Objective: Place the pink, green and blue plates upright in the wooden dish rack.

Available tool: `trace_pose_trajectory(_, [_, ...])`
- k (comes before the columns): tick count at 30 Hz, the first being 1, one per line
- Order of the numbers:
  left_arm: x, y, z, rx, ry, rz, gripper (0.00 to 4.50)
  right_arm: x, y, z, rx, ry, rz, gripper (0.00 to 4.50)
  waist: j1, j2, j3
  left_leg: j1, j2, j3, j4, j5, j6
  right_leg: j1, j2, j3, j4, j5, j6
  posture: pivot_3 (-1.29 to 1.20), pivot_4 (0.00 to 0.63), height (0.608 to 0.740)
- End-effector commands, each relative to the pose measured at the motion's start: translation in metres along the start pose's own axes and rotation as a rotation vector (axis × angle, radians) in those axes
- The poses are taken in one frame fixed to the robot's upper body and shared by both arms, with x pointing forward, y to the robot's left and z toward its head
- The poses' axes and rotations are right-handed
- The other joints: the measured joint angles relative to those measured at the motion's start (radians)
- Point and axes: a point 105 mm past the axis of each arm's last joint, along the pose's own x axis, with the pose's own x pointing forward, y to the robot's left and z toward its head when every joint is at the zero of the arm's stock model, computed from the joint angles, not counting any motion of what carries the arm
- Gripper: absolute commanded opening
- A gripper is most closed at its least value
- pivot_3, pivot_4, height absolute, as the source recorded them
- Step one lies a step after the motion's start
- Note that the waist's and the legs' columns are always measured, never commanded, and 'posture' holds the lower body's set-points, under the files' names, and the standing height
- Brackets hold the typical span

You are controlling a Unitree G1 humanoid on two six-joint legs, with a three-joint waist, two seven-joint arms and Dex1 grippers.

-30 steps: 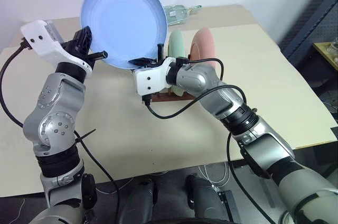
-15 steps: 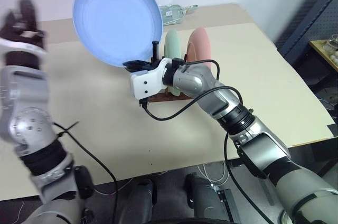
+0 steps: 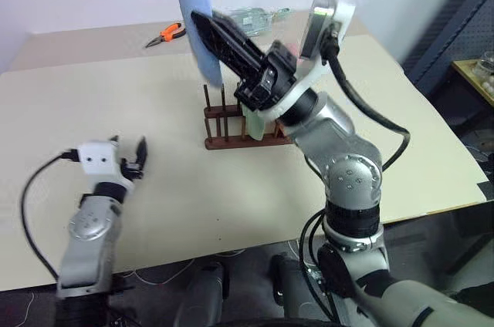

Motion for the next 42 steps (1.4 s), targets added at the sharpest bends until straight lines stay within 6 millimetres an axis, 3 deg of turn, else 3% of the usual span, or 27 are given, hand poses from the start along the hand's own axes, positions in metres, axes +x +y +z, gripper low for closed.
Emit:
trace_pose_trajectory(1, [-0.002,-0.009,0.007,0.031,-0.053,-0.044,2.93,0.001,0.002,0.002,0.145,-0.015,-0.033,0.0,-0.001,0.001,0.0,0.0,0.001,0.0,0.0,0.0,0.0,0.0,0.001,0.0,0.0,0.0,-0.001,0.0,0.15,0.739])
trace_pose_trajectory(6, [-0.004,-0.019,0.005,0.036,-0.053,-0.092,2.93,0.0,-0.011,-0.007,0.247,0.027,-0.121,0.0,0.001,0.001,0.0,0.0,0.001,0.001,0.0,0.0,0.0,0.0,0.002,0.0,0.0,0.0,-0.002,0.0,0.15,0.739])
trace_pose_trajectory(24, [-0.015,-0.047,0.003,0.045,-0.049,-0.282,2.93,0.004,-0.063,-0.024,0.309,0.14,-0.378,0.0,-0.001,0.001,0.0,-0.001,0.001,0.002,0.0,0.0,0.0,0.0,0.002,0.0,0.0,0.0,-0.001,0.0,0.15,0.739])
trace_pose_trajectory(25, [-0.015,-0.047,0.003,0.042,-0.049,-0.282,3.0,0.005,-0.064,-0.024,0.305,0.143,-0.379,0.61,-0.001,0.001,0.0,0.0,0.001,0.002,0.0,0.0,0.0,0.0,0.002,0.0,0.0,0.0,-0.001,0.0,0.15,0.739])
trace_pose_trajectory(28, [-0.015,-0.05,0.001,0.036,-0.047,-0.288,3.0,0.007,-0.066,-0.023,0.249,0.162,-0.391,1.8,-0.001,0.001,0.0,0.0,0.001,0.002,0.0,0.0,0.0,0.0,0.002,0.0,0.0,0.0,-0.001,0.0,0.15,0.739])
trace_pose_trajectory(31, [-0.015,-0.052,0.0,0.035,-0.044,-0.291,3.0,0.009,-0.066,-0.018,0.149,0.184,-0.387,3.4,0.0,0.001,0.0,-0.001,0.001,0.002,0.001,0.0,0.0,0.0,0.002,0.0,0.0,0.0,-0.001,0.0,0.15,0.739])
trace_pose_trajectory(38, [-0.015,-0.053,-0.001,0.029,-0.041,-0.292,3.0,0.015,-0.063,0.005,-0.25,0.292,-0.324,3.4,0.0,0.001,0.001,-0.001,0.001,0.002,0.001,0.0,0.0,0.0,0.002,-0.001,0.0,0.0,-0.001,0.0,0.15,0.739])
trace_pose_trajectory(40, [-0.016,-0.054,-0.002,0.03,-0.04,-0.291,3.0,0.013,-0.056,0.023,-0.409,0.295,-0.263,3.4,0.002,0.001,0.0,-0.001,0.001,0.002,0.001,0.0,0.0,0.0,0.002,-0.001,0.0,0.0,-0.001,0.0,0.15,0.739])
trace_pose_trajectory(42, [-0.016,-0.054,-0.002,0.032,-0.04,-0.288,3.0,0.002,-0.042,0.054,-0.625,0.244,-0.167,3.4,0.007,0.001,0.001,-0.001,0.001,0.003,0.001,0.0,0.0,0.0,0.002,-0.001,-0.001,0.0,-0.001,0.0,0.15,0.739])
